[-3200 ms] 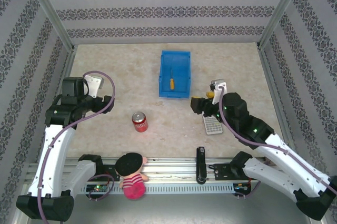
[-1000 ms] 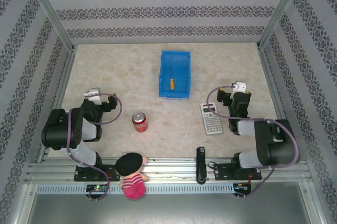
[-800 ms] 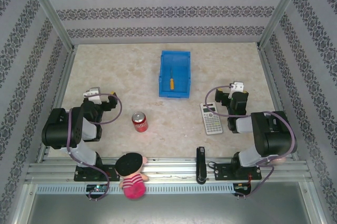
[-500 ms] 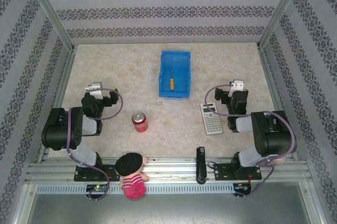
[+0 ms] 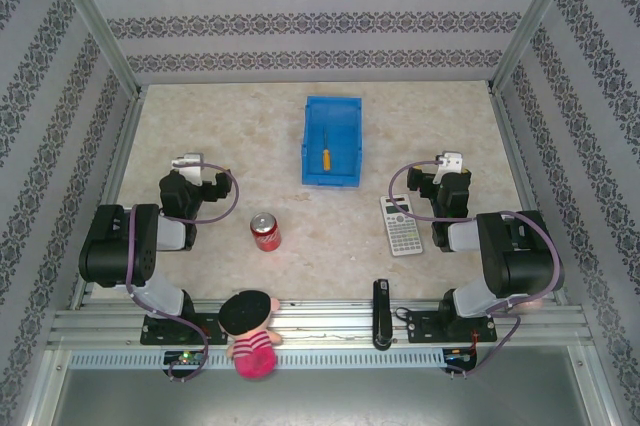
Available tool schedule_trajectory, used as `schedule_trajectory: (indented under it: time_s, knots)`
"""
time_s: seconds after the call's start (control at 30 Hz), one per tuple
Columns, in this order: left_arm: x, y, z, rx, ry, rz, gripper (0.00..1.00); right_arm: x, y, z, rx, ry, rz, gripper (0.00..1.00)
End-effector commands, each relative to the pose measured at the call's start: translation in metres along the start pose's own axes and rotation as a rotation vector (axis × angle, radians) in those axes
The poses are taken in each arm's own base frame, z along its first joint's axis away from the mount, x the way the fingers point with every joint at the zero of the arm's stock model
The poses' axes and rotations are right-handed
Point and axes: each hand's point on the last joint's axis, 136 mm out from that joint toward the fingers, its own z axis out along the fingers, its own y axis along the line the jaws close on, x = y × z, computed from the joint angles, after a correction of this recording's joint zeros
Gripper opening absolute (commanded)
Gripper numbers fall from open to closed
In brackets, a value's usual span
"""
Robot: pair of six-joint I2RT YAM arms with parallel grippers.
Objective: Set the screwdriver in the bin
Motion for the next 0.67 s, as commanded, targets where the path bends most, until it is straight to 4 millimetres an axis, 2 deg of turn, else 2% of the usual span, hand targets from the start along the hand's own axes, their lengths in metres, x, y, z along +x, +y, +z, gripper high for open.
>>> schedule_trajectory:
  time_s: [0.0,0.63]
  knots:
    - [-0.0044,-0.0077,0.0015,0.035,0.002,0.025,0.99,-0.0130,0.0005,0.0029,-0.011,-0.040,-0.007,0.98]
    - [-0.0043,-0.0077,0.0016,0.036,0.002,0.025,0.99,-0.0114,0.0020,0.0029,-0.012,-0.033,-0.019,0.98]
